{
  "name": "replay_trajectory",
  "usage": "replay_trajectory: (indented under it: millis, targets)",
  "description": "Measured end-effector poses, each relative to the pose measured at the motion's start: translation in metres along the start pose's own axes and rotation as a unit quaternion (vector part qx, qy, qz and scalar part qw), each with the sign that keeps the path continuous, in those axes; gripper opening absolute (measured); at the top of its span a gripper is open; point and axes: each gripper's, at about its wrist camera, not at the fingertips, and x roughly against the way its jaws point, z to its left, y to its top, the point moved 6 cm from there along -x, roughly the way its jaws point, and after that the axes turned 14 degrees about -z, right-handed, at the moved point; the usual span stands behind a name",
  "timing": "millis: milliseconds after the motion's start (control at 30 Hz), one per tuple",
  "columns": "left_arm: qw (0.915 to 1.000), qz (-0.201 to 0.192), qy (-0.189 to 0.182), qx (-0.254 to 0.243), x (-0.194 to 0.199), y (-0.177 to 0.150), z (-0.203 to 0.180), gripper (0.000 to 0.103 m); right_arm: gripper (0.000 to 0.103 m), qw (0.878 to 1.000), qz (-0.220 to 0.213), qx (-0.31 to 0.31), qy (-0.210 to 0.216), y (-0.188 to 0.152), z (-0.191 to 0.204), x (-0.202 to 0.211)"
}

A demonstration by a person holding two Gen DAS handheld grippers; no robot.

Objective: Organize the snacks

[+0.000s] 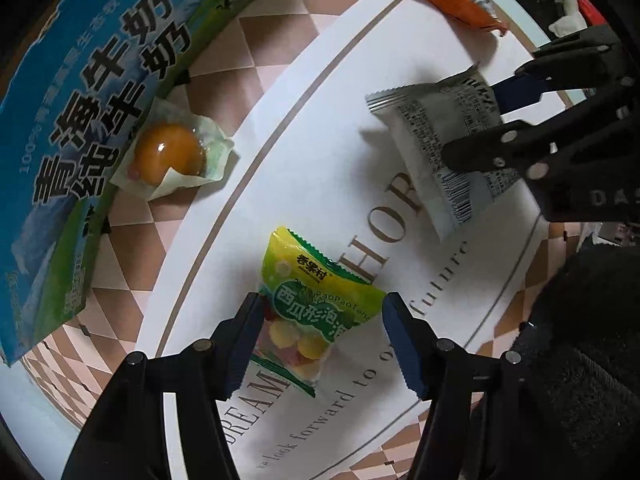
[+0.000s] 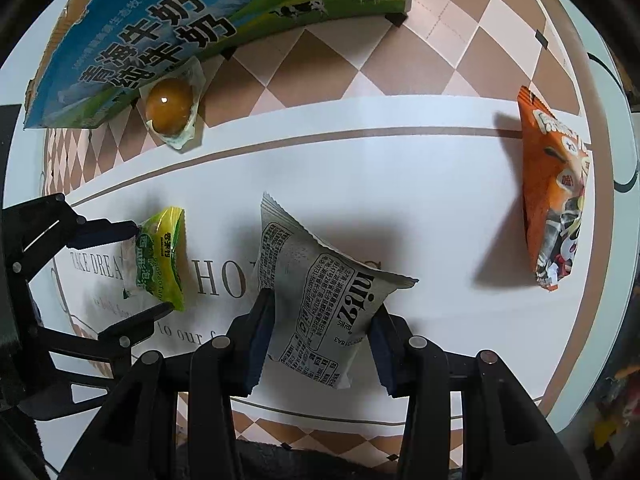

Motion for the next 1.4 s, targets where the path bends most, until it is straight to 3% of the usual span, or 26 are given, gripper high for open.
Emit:
replay_trajectory:
  millis: [33, 200, 367, 533, 667, 800, 933, 1033, 1100, 1200, 1400]
  targets:
    - [1.0000, 0.002, -0.003, -0.003, -0.002, 0.011, -0.001, 0.059, 0.047, 1.000, 0.001, 0.001, 0.001, -0.001, 0.001, -0.001]
    - [0.9992, 0.031, 0.006, -0.023, -0.011, 0.007, 0.003, 0.061, 0.047, 1.000, 0.000, -0.002, 0.003, -0.002, 0.003, -0.003]
    - [0.9993, 0.036, 0.005, -0.012, -0.017, 0.010, 0.005, 0.065, 0.048, 1.000, 0.002, 0.005, 0.005, -0.002, 0.004, -0.004]
    - [0.9981, 0.054, 0.008, -0.030, -0.019, -0.005, 0.005, 0.065, 0.048, 1.000, -0.001, 0.005, 0.009, -0.002, 0.002, 0.000]
    - [0.9962, 0.065, 0.037, -0.046, -0.032, -0.013, 0.009, 0.065, 0.048, 1.000, 0.002, 0.002, 0.011, -0.001, -0.001, 0.000]
    - [0.9986, 0.046, 0.025, 0.006, -0.031, -0.007, 0.020, 0.064, 0.048, 1.000, 0.002, 0.008, 0.008, -0.002, -0.001, -0.001]
    - [0.9963, 0.021, 0.031, 0.077, -0.030, -0.008, 0.031, 0.056, 0.048, 1.000, 0.001, 0.012, 0.007, -0.004, -0.001, -0.001]
    - [0.9894, -0.013, 0.038, 0.140, -0.028, -0.014, 0.038, 0.054, 0.048, 1.000, -0.006, 0.011, 0.007, -0.004, 0.000, 0.000]
    - [0.9801, -0.034, 0.044, 0.191, -0.026, -0.022, 0.044, 0.054, 0.048, 1.000, -0.013, 0.005, 0.010, -0.003, 0.001, 0.002]
    - [0.9568, -0.062, 0.031, 0.282, -0.020, -0.035, 0.049, 0.049, 0.048, 1.000, -0.023, 0.002, 0.014, -0.002, 0.001, 0.006]
    - [0.9207, -0.111, 0.009, 0.374, -0.013, -0.054, 0.049, 0.045, 0.047, 0.999, -0.038, 0.002, 0.022, 0.002, 0.006, 0.017]
